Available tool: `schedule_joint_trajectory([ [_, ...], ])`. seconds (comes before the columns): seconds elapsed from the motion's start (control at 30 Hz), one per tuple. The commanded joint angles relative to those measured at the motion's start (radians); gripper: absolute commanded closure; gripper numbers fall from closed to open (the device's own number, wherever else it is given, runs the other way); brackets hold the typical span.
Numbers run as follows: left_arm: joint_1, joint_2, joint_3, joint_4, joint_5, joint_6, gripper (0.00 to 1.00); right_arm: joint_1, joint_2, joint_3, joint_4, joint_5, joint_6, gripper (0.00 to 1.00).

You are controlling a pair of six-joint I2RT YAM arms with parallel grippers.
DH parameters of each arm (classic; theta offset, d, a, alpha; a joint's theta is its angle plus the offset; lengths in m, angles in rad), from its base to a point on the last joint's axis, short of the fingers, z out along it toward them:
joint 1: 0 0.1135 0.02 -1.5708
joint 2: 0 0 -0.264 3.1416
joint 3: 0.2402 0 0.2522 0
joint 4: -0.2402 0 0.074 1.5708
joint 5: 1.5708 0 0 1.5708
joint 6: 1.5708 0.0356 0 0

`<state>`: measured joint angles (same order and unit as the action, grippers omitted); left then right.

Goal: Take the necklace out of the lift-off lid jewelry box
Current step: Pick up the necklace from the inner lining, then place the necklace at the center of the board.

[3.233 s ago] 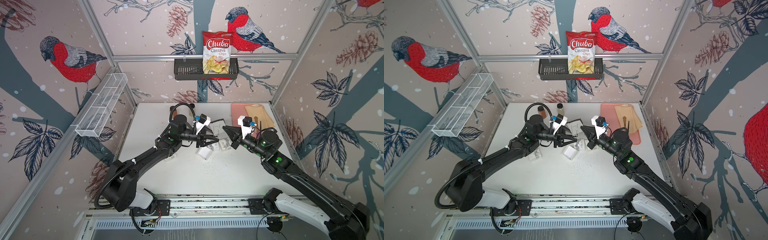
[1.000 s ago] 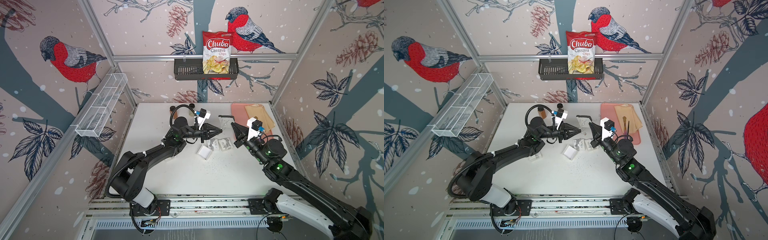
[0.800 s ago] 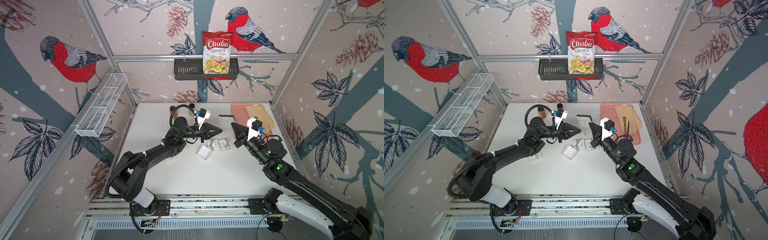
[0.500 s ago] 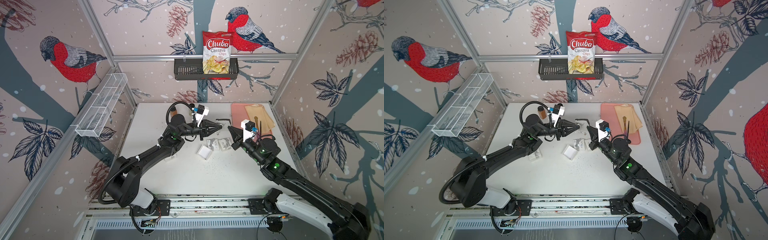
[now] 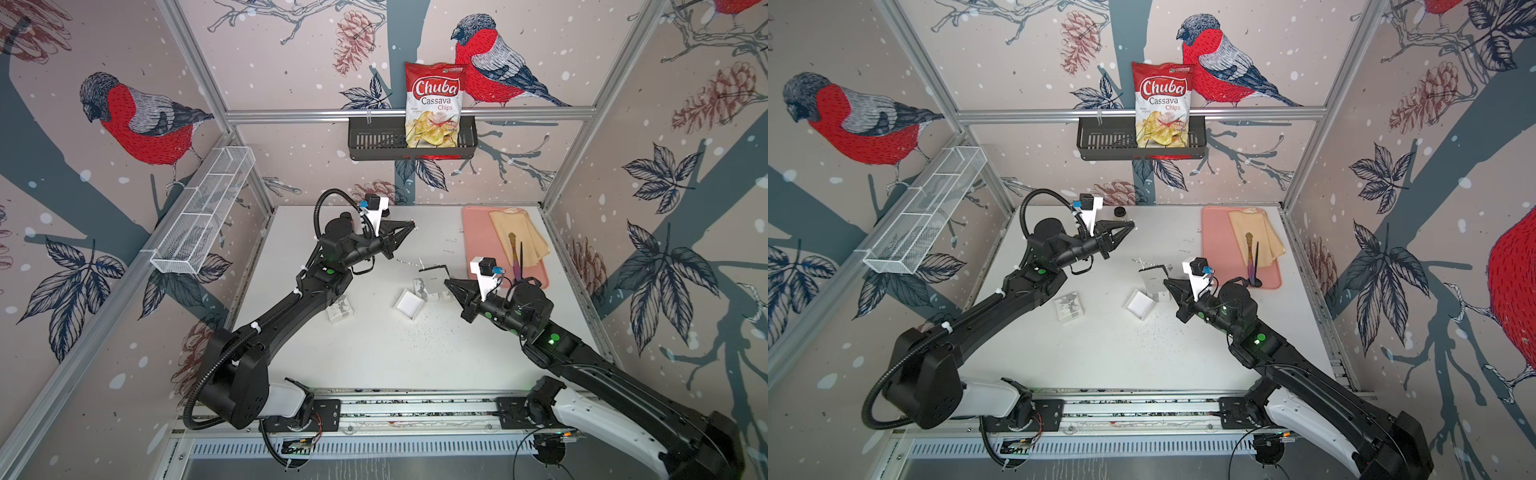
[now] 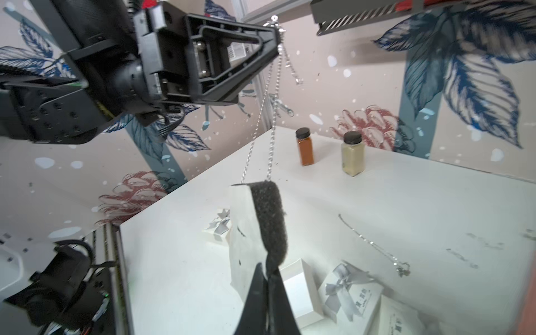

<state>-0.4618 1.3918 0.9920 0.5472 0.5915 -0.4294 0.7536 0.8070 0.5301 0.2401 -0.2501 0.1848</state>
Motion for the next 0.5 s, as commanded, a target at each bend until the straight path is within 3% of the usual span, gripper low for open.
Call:
schedule_joint_trajectory([
  [0.0,0.029,0.001,-0.038,0.003,-0.086,0.008,1.00,-0.002,0.017,0.019,-0.032,-0.182,0.012,1.00],
  [0.23,0.112,-0.012,-0.074,-0.076,-0.150,0.047,1.00,-0.004,0.053,0.039,-0.075,-0.264,0.009,1.00],
  [0.47,0.124,0.026,-0.121,-0.167,-0.163,0.137,1.00,-0.015,0.106,0.074,-0.136,-0.047,0.024,1.00],
])
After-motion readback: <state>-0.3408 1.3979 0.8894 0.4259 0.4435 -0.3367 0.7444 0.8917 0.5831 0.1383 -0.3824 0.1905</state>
